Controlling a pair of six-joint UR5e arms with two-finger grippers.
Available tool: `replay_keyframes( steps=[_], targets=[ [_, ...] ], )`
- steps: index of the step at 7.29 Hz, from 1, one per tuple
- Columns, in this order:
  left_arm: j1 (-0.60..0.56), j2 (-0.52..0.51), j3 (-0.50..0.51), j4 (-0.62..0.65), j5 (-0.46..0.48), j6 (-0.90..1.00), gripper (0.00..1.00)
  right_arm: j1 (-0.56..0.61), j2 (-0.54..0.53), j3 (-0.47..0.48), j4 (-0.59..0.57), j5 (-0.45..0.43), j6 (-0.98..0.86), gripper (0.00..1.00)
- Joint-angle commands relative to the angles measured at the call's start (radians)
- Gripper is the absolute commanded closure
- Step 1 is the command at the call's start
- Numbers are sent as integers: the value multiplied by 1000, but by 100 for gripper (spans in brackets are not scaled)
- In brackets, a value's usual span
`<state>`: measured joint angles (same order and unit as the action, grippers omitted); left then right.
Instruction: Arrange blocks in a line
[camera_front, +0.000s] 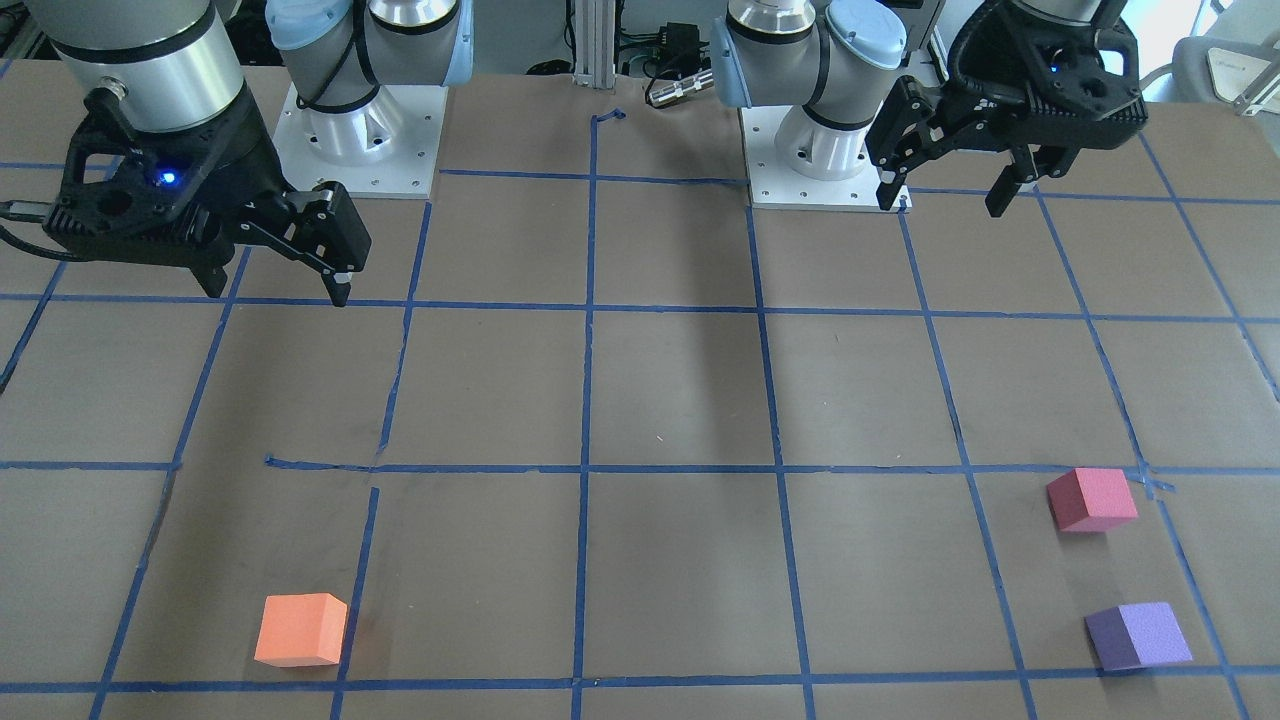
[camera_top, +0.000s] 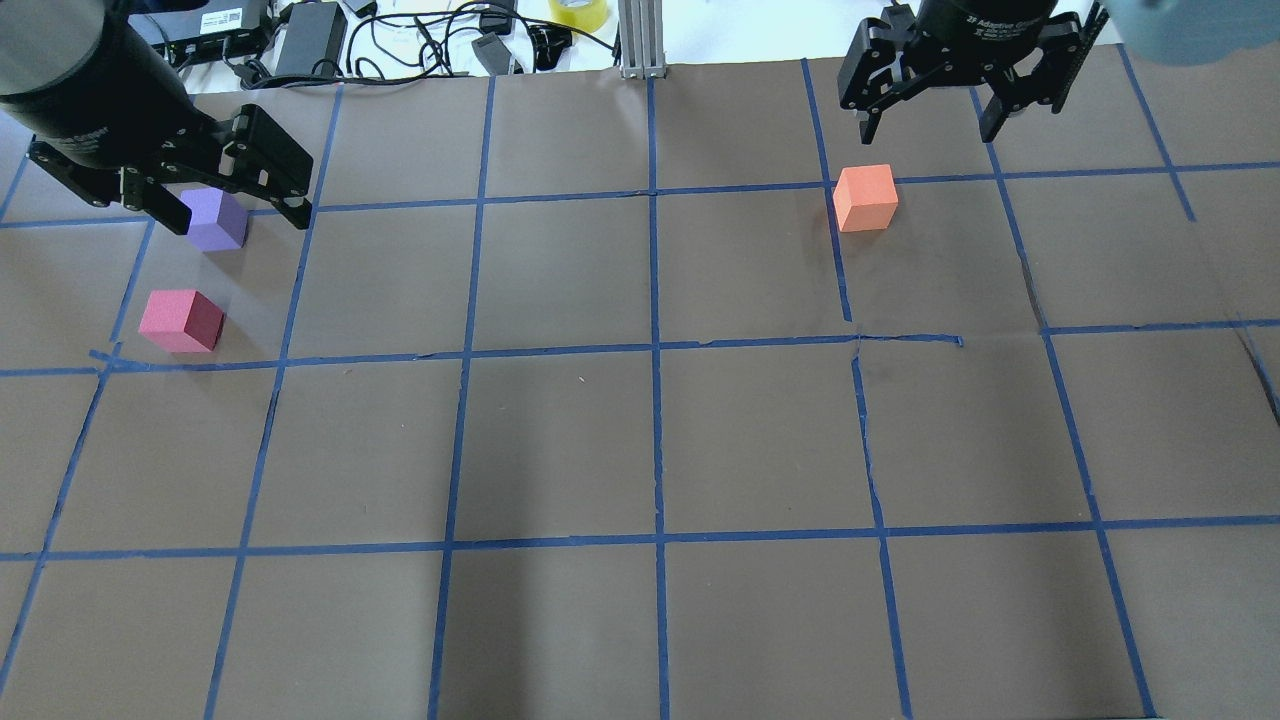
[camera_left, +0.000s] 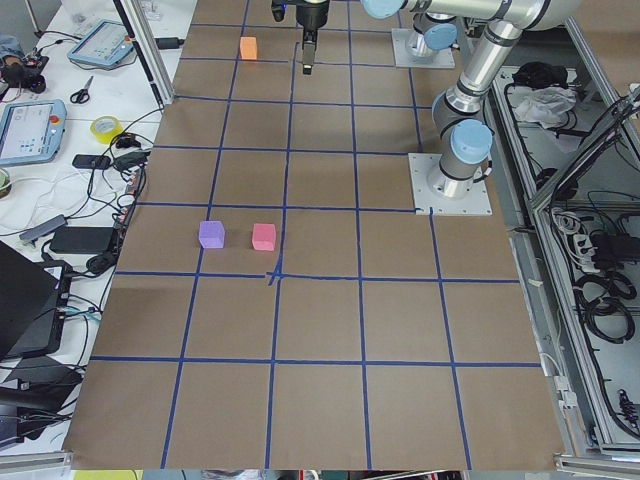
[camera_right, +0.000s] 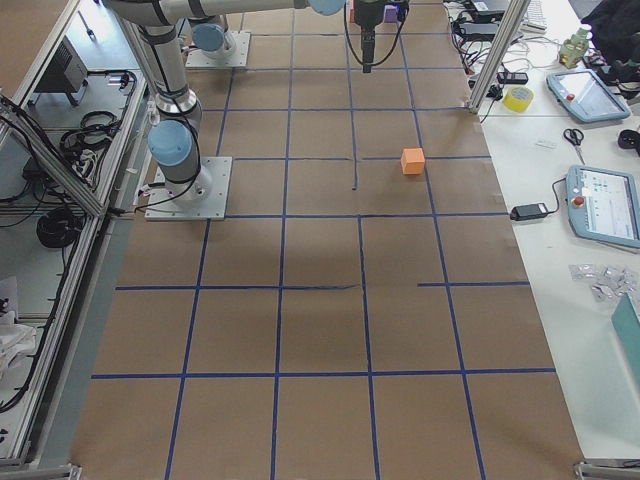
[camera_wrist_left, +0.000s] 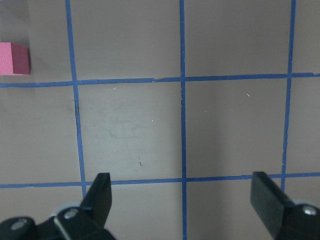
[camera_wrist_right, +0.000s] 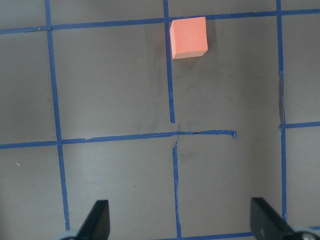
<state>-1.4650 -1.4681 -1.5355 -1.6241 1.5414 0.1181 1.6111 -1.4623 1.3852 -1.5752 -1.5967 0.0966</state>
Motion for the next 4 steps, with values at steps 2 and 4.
replay_keyframes(
  steps=[2, 4],
  targets=[
    [0, 0, 0, 1, 0, 0, 0, -2, -3, 0, 41, -2, 2, 0],
    [0, -1, 0, 1, 0, 0, 0, -2, -4, 0, 31, -3, 0, 0]
  ],
)
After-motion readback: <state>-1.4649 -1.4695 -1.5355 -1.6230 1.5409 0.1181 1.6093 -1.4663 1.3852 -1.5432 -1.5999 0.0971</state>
